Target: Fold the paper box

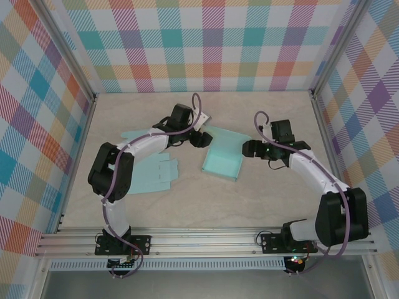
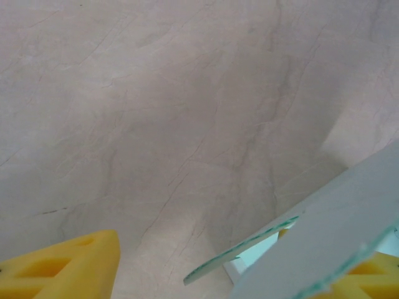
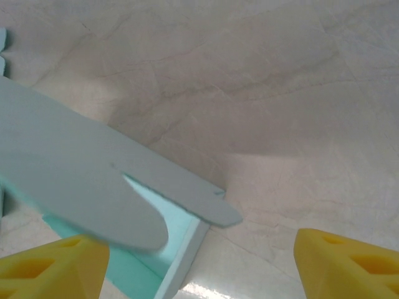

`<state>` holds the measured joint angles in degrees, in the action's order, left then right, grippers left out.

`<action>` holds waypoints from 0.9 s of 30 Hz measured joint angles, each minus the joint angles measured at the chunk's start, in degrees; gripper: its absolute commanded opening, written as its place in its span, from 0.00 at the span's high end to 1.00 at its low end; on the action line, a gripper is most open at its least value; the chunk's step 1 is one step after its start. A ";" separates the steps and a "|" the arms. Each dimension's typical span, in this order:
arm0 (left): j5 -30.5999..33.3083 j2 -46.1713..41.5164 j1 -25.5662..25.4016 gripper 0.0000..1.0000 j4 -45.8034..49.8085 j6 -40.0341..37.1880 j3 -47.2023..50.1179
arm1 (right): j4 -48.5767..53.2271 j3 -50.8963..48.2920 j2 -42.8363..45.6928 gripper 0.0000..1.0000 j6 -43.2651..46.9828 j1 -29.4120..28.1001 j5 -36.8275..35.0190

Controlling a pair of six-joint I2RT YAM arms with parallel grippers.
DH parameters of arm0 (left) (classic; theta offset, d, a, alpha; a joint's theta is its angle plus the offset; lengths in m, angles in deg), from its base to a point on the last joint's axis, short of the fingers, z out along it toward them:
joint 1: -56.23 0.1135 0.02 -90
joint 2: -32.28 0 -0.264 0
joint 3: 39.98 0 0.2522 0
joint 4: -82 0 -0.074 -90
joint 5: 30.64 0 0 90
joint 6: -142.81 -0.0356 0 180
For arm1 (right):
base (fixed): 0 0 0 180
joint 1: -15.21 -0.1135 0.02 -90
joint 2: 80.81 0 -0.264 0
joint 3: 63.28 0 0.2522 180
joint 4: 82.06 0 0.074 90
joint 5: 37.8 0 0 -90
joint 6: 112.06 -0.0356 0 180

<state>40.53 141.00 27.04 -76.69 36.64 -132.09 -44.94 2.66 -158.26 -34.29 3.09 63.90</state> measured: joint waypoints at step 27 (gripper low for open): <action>-3.37 2.34 -0.52 0.91 6.03 -4.04 -3.67 | -2.75 4.94 -8.39 0.56 4.17 -3.41 -0.35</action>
<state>37.16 143.34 26.51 -70.66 32.60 -135.76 -47.70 7.60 -166.65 -30.11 -0.32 63.56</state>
